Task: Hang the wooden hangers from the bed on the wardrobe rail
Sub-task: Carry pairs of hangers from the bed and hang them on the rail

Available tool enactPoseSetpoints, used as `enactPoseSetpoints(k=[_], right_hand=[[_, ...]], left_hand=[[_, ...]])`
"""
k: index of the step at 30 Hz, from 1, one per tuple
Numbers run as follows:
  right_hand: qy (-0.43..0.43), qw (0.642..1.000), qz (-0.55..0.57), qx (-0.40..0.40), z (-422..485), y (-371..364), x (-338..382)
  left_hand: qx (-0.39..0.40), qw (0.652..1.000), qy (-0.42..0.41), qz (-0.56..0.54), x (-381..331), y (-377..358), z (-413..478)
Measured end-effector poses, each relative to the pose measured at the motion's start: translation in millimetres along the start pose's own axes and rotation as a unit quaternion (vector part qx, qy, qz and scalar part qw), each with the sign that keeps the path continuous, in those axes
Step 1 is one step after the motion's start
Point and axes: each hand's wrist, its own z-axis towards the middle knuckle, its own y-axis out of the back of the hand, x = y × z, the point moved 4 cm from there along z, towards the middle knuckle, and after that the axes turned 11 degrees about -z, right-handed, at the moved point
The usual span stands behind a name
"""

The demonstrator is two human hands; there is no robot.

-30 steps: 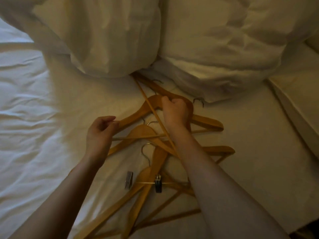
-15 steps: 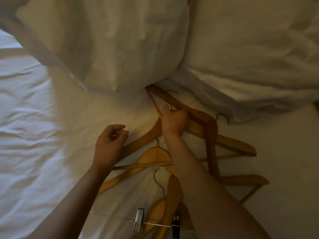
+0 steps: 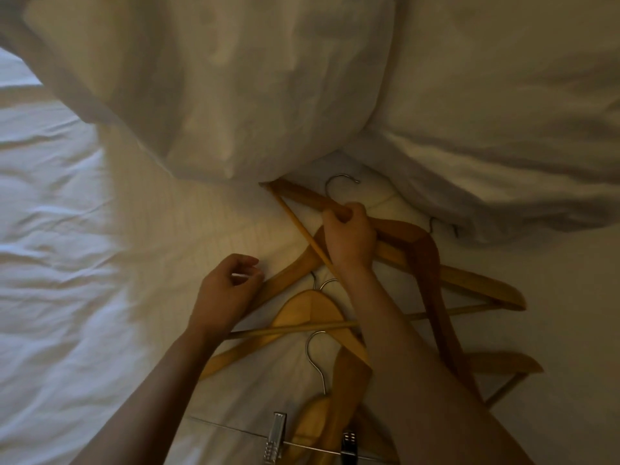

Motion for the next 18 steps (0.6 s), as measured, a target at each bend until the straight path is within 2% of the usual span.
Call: enactPoseSetpoints(k=[2, 5, 10, 15, 18], right_hand=[[-0.025, 1.0, 0.019, -0.005, -12.9, -1.5, -9.3], [-0.067, 0.996, 0.05, -0.031, -38.2, -1.7, -24.3], [-0.105, 0.989, 0.055, -0.088, -73.0, 10.7, -43.1], [-0.111, 0.988, 0.088, -0.063, -99.1, 48.5, -49.6], [-0.104, 0.989, 0.091, -0.046, -119.5, 67.8, -54.7]], left_hand=[[0.045, 0.996, 0.041, 0.058, 2.9, 1.8, -2.2], [0.137, 0.972, 0.108, 0.158, 9.8, 2.6, -11.6], [0.212, 0.959, 0.183, 0.033, 17.2, 1.6, -41.1], [0.215, 0.952, 0.218, -0.02, 27.1, -1.1, -77.5], [0.234, 0.933, 0.249, -0.109, 20.8, -2.3, -103.8]])
